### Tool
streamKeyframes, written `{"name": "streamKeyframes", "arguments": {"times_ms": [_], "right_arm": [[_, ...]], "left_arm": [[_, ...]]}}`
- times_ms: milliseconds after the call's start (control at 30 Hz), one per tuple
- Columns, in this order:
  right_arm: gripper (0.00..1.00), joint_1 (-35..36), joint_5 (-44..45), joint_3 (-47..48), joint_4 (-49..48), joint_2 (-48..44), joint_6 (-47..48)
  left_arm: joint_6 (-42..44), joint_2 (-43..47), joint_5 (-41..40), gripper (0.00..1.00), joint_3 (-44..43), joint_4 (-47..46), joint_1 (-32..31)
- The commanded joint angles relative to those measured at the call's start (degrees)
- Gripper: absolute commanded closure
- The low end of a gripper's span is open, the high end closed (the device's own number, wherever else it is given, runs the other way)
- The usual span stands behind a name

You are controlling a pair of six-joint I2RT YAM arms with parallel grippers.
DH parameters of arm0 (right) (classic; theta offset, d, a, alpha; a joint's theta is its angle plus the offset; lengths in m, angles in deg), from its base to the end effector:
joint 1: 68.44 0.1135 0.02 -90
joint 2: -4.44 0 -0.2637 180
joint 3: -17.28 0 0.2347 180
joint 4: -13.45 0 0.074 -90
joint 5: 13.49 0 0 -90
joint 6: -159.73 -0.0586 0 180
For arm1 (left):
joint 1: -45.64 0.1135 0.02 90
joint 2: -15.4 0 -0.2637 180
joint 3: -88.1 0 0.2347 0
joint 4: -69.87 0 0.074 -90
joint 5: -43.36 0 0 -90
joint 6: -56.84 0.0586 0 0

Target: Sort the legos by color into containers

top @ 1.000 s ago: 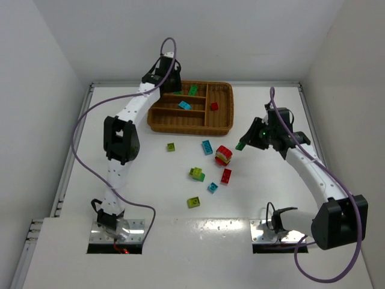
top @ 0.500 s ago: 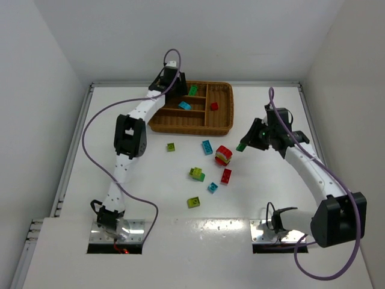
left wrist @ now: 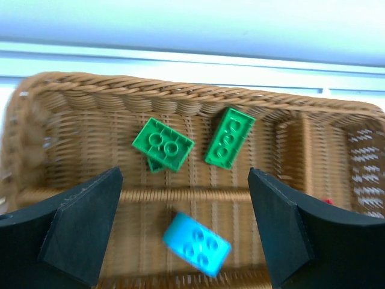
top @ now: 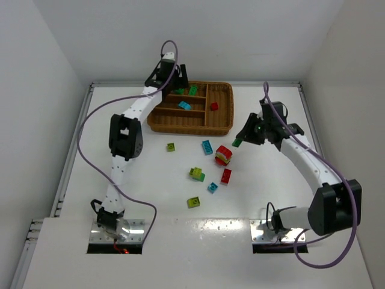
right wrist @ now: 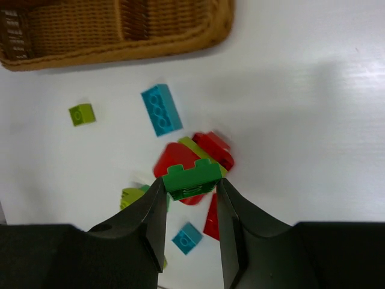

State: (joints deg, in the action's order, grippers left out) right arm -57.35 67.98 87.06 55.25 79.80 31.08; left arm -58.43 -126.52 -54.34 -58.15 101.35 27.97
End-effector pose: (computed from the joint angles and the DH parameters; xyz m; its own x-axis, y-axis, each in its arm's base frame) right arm 0.2695 0.0617 0.2487 -0.7443 0.4835 -0.4607 0.2255 0.8312 0.5082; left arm 0.5542 -0.1683 0.2336 -0.4731 -0.2933 -0.8308 -0.0163 0.9457 -0.3246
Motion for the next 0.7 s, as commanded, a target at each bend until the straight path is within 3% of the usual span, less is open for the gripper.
{"name": "streamKeyframes", "arguments": {"times_ms": [0,167,333,533,667], "right_arm": [[0.88,2.8,-0.9,6.6,-5.4,3.2,-0.5],[0.87,7.4,2.2,20.7,-9.5,14.9,-1.2],[0.87,9.3,7.7,39.3,-10.6,35.0,0.5],[0.87,9.8,12.0,63.7,-13.3,52.5,0.5],[0.84,10.4,13.3,71.1,-18.3,60.8,1.0]], "left_arm": [[1.3,12.7,0.6,0.08,2.5,-0.4,0.4],[-4.7,24.7,-1.0,0.08,16.7,4.7,2.8],[-11.7,34.8,1.5,0.08,31.6,7.9,6.1],[-12.6,45.4,0.8,0.06,47.5,9.2,7.3],[-12.6,49.9,1.7,0.06,54.0,9.2,6.7]]}}
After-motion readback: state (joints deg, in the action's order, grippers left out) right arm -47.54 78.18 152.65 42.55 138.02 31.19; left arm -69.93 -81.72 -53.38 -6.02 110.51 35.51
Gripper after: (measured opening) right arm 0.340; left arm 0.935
